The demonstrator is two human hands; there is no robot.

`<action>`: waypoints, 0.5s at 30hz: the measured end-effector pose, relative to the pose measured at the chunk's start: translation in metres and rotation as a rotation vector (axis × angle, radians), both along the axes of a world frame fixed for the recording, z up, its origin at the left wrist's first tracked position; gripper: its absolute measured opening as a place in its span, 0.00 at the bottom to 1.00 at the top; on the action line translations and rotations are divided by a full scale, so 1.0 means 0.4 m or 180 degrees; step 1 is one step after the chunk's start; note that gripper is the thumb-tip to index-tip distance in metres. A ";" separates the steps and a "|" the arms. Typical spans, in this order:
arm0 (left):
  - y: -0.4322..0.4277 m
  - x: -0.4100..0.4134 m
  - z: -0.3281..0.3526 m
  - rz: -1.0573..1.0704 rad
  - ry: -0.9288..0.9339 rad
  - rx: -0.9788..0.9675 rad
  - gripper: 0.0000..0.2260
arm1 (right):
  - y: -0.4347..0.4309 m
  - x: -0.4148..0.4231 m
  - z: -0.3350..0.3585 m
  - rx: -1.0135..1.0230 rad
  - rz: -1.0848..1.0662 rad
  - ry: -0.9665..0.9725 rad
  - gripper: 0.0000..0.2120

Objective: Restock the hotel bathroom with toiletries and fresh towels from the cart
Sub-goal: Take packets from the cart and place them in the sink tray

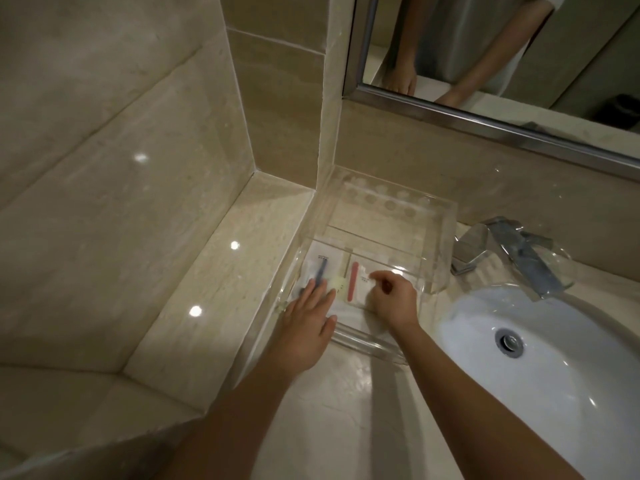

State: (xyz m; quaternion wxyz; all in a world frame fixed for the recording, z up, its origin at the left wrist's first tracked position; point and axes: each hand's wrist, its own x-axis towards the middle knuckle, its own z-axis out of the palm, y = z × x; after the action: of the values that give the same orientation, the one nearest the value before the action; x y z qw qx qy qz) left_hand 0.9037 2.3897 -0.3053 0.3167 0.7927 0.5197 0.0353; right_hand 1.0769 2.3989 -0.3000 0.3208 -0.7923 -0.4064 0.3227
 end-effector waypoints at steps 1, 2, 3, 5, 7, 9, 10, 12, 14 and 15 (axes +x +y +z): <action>-0.001 0.000 -0.001 -0.0005 0.0007 0.0014 0.23 | 0.003 -0.002 0.000 -0.0022 0.0092 -0.0003 0.15; -0.002 0.000 -0.002 -0.0008 0.0006 0.0031 0.22 | 0.007 -0.007 0.003 -0.0072 0.0207 -0.0035 0.16; -0.002 0.000 -0.003 -0.0014 0.0002 0.0053 0.22 | 0.012 -0.011 0.001 -0.0109 0.0318 -0.0096 0.18; -0.003 0.000 -0.004 -0.0024 0.0001 0.0071 0.22 | 0.018 -0.020 -0.002 -0.0120 0.0496 -0.0287 0.22; -0.005 0.000 -0.004 -0.0010 -0.0007 0.0063 0.23 | 0.019 -0.026 -0.007 -0.0147 0.0560 -0.0488 0.20; -0.008 0.002 -0.002 0.0003 -0.0013 0.0039 0.23 | 0.020 -0.029 -0.005 -0.0179 0.0446 -0.0597 0.15; -0.009 0.003 -0.001 0.0010 -0.0001 0.0029 0.23 | 0.020 -0.032 -0.005 -0.0178 0.0367 -0.0595 0.13; -0.009 0.005 -0.001 0.0031 0.0017 0.0009 0.23 | 0.022 -0.038 -0.005 -0.0161 0.0264 -0.0576 0.11; -0.006 0.007 -0.001 0.0051 -0.0015 -0.0019 0.23 | 0.028 -0.040 -0.009 -0.0207 0.0082 -0.0541 0.12; -0.004 0.007 -0.002 0.0062 -0.0050 -0.0029 0.22 | 0.032 -0.042 -0.007 -0.0271 -0.0037 -0.0555 0.12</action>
State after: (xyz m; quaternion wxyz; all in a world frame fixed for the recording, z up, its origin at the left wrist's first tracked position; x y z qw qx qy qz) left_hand 0.9066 2.3880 -0.3059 0.3241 0.7858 0.5250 0.0423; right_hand 1.0601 2.4116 -0.3027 0.2521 -0.8327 -0.4140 0.2677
